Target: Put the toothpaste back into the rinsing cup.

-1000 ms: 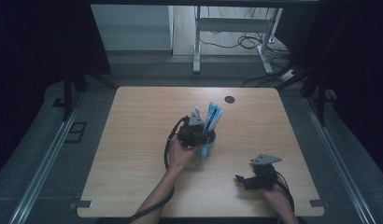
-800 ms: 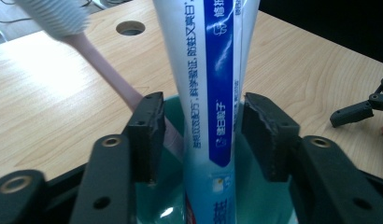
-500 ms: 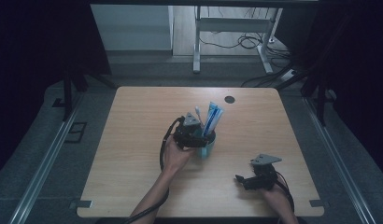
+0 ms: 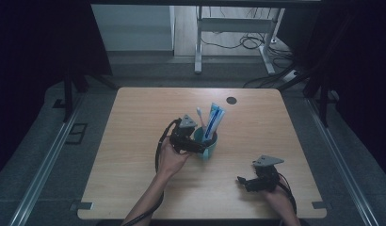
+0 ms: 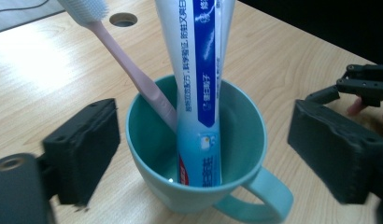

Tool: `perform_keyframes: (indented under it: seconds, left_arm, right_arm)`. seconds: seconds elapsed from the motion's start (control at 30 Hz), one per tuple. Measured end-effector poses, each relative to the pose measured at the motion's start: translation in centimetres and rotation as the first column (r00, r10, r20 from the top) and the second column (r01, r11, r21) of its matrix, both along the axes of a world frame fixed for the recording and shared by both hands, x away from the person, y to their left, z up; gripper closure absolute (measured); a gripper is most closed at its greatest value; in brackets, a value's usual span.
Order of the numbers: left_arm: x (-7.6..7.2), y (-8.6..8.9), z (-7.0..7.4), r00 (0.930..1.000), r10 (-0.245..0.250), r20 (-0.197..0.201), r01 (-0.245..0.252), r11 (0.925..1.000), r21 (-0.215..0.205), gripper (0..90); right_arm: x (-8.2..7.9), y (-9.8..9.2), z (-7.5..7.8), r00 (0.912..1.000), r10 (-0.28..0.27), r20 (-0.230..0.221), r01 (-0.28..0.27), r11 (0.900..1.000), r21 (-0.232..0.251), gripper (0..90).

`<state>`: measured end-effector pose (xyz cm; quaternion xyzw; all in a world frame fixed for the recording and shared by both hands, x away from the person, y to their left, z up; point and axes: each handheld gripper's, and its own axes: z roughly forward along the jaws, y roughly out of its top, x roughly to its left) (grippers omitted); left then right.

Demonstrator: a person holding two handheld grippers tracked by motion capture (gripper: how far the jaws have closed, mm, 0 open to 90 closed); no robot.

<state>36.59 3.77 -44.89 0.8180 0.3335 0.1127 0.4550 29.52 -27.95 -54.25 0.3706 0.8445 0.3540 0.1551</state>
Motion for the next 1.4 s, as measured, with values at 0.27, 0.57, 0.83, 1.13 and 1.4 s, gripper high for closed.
perform_keyframes:
  seconds: [0.27,0.57,0.83,1.13,1.4]
  left_arm:
    - [-0.7,0.6,0.2,1.0000,-0.009,0.004,0.008,0.9995,0.030,0.0]
    - [-1.7,1.6,0.3,0.9998,0.003,0.018,-0.003,0.9995,0.033,0.0]
    - [-2.4,3.1,-0.4,1.0000,0.007,0.001,-0.007,1.0000,-0.002,0.0]
    - [-3.3,5.3,-1.3,0.9999,0.002,-0.015,-0.003,0.9994,-0.035,0.0]
    - [-4.1,7.0,-1.9,0.9990,0.011,-0.044,-0.014,0.9984,-0.055,0.0]
  right_arm:
    - [0.0,0.0,0.0,1.0000,0.000,0.000,0.000,1.000,0.000,6.4]
    - [0.0,0.0,0.0,1.0000,0.000,0.000,0.000,1.000,0.000,6.4]
    - [0.0,0.0,0.0,1.0000,0.000,0.000,0.000,1.000,0.000,6.4]
    - [0.0,0.0,0.0,1.0000,-0.002,-0.003,0.002,1.000,0.002,6.4]
    - [0.0,0.0,0.0,1.0000,-0.002,0.000,0.002,1.000,0.001,6.4]
